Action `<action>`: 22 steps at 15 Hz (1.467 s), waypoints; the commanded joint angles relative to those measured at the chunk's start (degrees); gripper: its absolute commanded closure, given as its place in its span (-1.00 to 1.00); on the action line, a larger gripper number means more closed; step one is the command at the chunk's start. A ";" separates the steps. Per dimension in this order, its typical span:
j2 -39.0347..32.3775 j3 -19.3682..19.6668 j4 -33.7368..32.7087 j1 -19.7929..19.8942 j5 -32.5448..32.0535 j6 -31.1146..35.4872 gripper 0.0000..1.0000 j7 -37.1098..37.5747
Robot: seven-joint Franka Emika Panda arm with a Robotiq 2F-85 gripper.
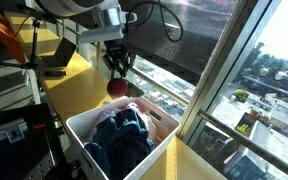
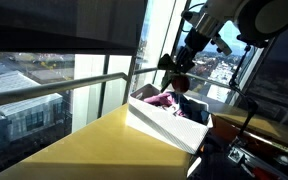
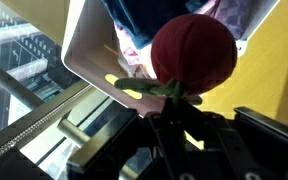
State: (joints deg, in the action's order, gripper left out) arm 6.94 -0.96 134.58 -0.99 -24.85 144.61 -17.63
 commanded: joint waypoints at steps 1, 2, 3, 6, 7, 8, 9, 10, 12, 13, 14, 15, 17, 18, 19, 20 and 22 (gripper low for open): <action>0.88 1.76 5.64 1.65 0.36 2.73 0.95 -0.25; 0.09 1.88 7.14 1.88 0.19 3.68 0.95 0.21; -0.80 1.94 8.48 2.03 0.17 4.75 0.95 0.52; -3.24 1.99 11.86 2.39 -0.06 8.19 0.95 1.48; -3.39 2.18 12.65 2.53 0.18 8.96 0.95 1.20; -3.16 2.21 13.17 2.56 0.30 9.19 0.95 1.11; -2.50 2.21 13.65 2.59 0.30 9.36 0.95 1.00; -0.51 2.06 13.93 2.52 0.19 8.42 0.95 0.93; 4.02 1.76 13.86 2.39 -0.39 6.10 0.95 0.95; 6.28 1.71 13.57 2.49 -0.68 5.04 0.95 0.83; 9.37 1.54 13.52 2.52 -0.86 3.40 0.95 0.68; 11.45 1.50 12.93 2.64 -0.96 2.11 0.95 0.41; 15.35 1.38 11.37 2.78 -1.14 -0.97 0.95 -0.03; 16.66 1.33 10.63 2.85 -1.26 -2.15 0.95 -0.09; 17.46 1.27 10.01 2.91 -1.44 -2.96 0.95 -0.08; 18.12 1.28 9.55 2.90 -1.52 -3.51 0.95 -0.15; 18.39 1.21 9.65 2.81 -1.64 -3.13 0.95 0.14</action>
State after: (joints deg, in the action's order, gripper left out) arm 24.55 0.81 144.72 1.37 -25.50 142.48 -17.18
